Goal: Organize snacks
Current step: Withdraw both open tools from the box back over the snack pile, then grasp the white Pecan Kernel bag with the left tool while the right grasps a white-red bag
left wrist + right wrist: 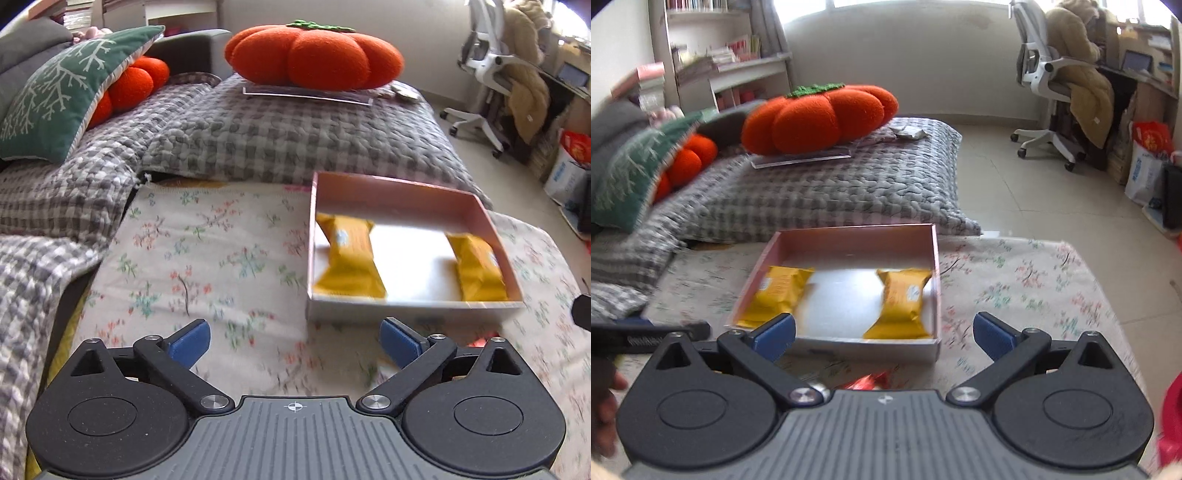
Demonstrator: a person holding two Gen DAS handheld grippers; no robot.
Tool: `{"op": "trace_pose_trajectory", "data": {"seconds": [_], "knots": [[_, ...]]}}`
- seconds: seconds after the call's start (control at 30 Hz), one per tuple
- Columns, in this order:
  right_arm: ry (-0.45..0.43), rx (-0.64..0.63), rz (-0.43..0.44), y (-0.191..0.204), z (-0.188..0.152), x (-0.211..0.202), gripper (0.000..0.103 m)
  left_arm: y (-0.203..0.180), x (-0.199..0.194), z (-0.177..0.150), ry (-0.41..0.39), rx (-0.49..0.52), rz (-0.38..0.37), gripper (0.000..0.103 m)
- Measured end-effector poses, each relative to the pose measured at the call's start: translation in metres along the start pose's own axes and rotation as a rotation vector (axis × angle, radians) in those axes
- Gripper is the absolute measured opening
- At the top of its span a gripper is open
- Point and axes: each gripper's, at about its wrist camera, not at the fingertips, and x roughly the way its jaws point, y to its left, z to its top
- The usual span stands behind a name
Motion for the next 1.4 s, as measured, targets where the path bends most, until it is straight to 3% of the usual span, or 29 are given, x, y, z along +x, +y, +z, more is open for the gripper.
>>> {"op": "trace_pose_trajectory", "data": {"seconds": [0.1, 0.2, 0.37, 0.6, 0.8, 1.0, 1.13, 1.3, 1.4], "knots": [[-0.021, 0.091, 0.099, -0.009, -0.021, -0.013, 0.103, 0.000, -0.011, -0.018, 0.012, -0.008, -0.028, 0.100], [0.039, 0.176, 0.180, -0.016, -0.032, -0.019, 0.103, 0.000, -0.018, -0.035, 0.038, -0.008, -0.073, 0.100], [0.091, 0.074, 0.091, -0.005, -0.047, -0.027, 0.103, -0.003, -0.023, -0.063, 0.055, 0.043, -0.081, 0.100], [0.180, 0.004, 0.080, 0.002, -0.069, -0.028, 0.103, -0.005, -0.028, -0.087, 0.073, 0.060, -0.116, 0.100], [0.215, 0.045, 0.074, -0.005, -0.072, -0.022, 0.102, -0.023, -0.028, -0.099, 0.102, 0.077, -0.211, 0.100], [0.218, 0.064, 0.055, -0.012, -0.072, -0.019, 0.102, -0.056, -0.017, -0.113, 0.099, 0.219, -0.195, 0.100], [0.242, 0.068, 0.052, -0.015, -0.073, -0.012, 0.102, -0.069, -0.014, -0.120, 0.097, 0.249, -0.237, 0.100], [0.256, 0.068, 0.061, -0.015, -0.072, -0.005, 0.102, -0.083, -0.002, -0.125, 0.079, 0.302, -0.223, 0.098], [0.254, 0.079, 0.064, -0.018, -0.070, -0.001, 0.102, -0.080, 0.004, -0.123, 0.068, 0.283, -0.218, 0.096]]}}
